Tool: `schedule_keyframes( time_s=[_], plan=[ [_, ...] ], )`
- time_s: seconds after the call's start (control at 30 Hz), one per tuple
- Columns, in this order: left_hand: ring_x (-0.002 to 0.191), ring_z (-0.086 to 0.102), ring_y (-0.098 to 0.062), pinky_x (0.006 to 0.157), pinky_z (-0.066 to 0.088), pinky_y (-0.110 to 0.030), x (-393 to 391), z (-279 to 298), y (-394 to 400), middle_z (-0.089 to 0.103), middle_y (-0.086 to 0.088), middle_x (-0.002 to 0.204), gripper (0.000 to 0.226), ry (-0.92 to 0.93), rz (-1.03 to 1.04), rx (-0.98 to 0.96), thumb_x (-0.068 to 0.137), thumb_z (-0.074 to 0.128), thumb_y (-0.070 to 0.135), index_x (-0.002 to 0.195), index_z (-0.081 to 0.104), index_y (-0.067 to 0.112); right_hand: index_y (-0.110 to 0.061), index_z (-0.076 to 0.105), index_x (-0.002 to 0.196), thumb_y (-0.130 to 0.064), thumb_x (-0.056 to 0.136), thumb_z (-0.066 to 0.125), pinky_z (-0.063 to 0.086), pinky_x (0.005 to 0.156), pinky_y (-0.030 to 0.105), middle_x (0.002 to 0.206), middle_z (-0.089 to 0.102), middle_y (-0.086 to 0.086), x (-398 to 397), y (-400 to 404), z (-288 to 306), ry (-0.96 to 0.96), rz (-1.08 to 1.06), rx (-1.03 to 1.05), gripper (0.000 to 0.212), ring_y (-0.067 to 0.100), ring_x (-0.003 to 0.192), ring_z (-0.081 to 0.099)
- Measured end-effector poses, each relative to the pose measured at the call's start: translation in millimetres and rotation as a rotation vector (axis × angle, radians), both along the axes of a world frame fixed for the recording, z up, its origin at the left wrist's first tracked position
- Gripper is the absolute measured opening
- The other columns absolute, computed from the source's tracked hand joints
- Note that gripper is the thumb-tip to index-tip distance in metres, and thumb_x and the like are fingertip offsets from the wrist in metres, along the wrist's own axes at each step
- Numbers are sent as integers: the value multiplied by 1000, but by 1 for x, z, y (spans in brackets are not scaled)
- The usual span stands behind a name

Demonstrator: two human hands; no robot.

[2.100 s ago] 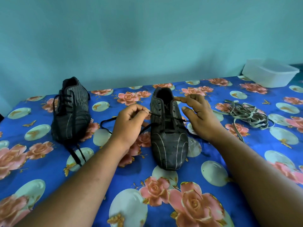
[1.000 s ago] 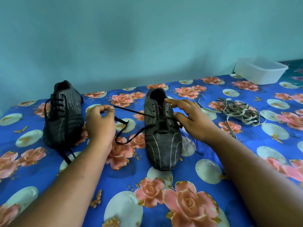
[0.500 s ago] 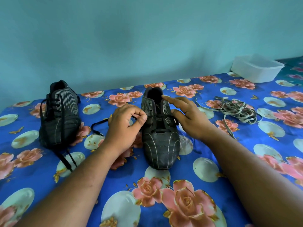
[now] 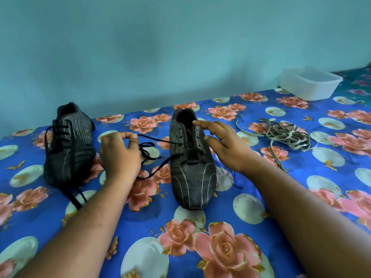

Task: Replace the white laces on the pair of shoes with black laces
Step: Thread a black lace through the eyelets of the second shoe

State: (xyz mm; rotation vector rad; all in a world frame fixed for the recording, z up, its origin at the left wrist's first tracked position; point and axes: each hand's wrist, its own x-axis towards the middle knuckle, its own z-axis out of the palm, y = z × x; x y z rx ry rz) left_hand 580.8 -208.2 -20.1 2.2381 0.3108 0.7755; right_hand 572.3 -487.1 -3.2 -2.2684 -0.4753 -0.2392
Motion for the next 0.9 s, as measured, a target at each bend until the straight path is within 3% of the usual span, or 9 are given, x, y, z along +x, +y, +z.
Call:
schedule_keyframes(
  time_s=[0.1,0.2,0.3,0.4,0.57,0.7,0.77,0.83,0.9],
  plan=[
    [123,52,-17,110,37,-37,-11,10,-14,60,1,123,33,-179,-275,52,96,60,43,111,70,16,-51,42,145,-39,101,43,35,113,52,137,53,-13,-3,1,2,-11,-11,-22,46,19,134,42],
    [123,56,-19,105,43,-53,-21,8,-32,61,8,121,34,-127,-503,121,90,57,58,105,72,31,-50,41,146,-42,101,43,35,112,54,138,53,-11,-3,2,3,-21,-10,-39,46,20,134,42],
    [121,55,-19,100,43,-57,-24,6,-37,58,11,119,23,-105,-536,113,86,57,58,93,69,39,-50,40,146,-43,102,44,36,111,54,137,53,-11,-4,1,3,-30,-1,-46,46,21,133,43],
    [118,56,-24,98,44,-59,-20,5,-33,59,7,118,24,-118,-504,129,89,54,56,94,67,37,-50,41,146,-39,103,46,35,112,55,139,52,-11,-4,1,3,-31,-1,-47,45,21,134,41],
    [118,53,-24,89,31,-39,-21,5,-33,58,6,119,30,-51,-379,196,90,55,47,97,71,23,-50,40,147,-36,104,49,32,114,55,142,49,-11,-6,2,4,-21,2,-66,46,23,136,39],
    [115,55,-19,86,33,-41,-21,3,-34,60,13,110,24,-29,-426,181,92,53,47,95,66,27,-47,45,145,-42,101,48,36,110,52,137,51,-12,-7,1,6,-70,-13,-100,45,21,132,43],
    [113,56,-16,85,32,-41,-22,3,-32,61,14,107,21,-26,-440,148,93,52,46,94,64,29,-42,57,134,-41,99,55,43,102,42,127,57,-11,-6,-2,10,-121,-11,-72,36,18,121,50],
    [112,57,-17,86,32,-41,-23,5,-31,62,15,106,16,-28,-437,121,93,52,46,92,61,32,-34,70,111,-34,96,67,45,88,31,109,65,-9,-7,-7,15,-118,16,7,15,13,102,57],
    [111,58,-20,85,31,-41,-24,6,-31,62,15,106,15,-28,-429,142,96,54,43,93,61,31,-26,73,91,-26,93,74,47,81,29,92,69,-10,-11,-9,19,-69,92,56,2,10,88,59]
  ],
)
